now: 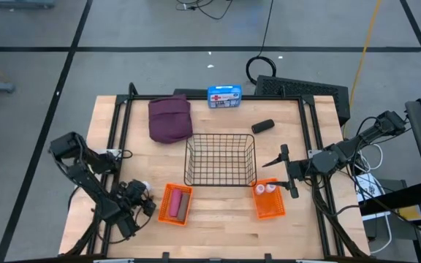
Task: Pick & Place Medicine items
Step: Put the white pill bottle into the right orange basket
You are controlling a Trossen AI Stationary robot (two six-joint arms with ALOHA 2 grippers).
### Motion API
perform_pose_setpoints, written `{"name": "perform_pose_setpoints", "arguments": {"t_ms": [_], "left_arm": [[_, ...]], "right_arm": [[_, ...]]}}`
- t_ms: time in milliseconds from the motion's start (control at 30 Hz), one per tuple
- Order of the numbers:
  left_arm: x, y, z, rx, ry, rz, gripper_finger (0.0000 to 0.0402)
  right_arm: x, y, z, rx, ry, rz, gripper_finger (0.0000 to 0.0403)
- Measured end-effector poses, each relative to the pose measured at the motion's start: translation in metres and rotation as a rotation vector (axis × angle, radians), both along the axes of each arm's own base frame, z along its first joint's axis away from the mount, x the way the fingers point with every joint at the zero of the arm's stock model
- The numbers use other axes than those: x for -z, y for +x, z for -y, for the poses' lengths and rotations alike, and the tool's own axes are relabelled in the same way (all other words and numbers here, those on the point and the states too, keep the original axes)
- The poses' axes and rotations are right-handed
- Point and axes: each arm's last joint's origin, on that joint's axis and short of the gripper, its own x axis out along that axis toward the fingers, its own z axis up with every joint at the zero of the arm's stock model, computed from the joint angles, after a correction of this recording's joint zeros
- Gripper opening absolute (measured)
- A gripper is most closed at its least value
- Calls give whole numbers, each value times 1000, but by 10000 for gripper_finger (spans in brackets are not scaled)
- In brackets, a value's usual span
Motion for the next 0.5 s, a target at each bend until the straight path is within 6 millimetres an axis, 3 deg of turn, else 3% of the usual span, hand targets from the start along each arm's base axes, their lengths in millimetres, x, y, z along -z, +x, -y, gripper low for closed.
{"name": "perform_pose_setpoints", "arguments": {"t_ms": [167,500], "left_arm": [[6,0,2,16,41,0,276],[5,1,-7,4,149,57,192]], "right_arm": [[0,0,0,0,0,0,265],[0,0,0,0,0,0,265]]}}
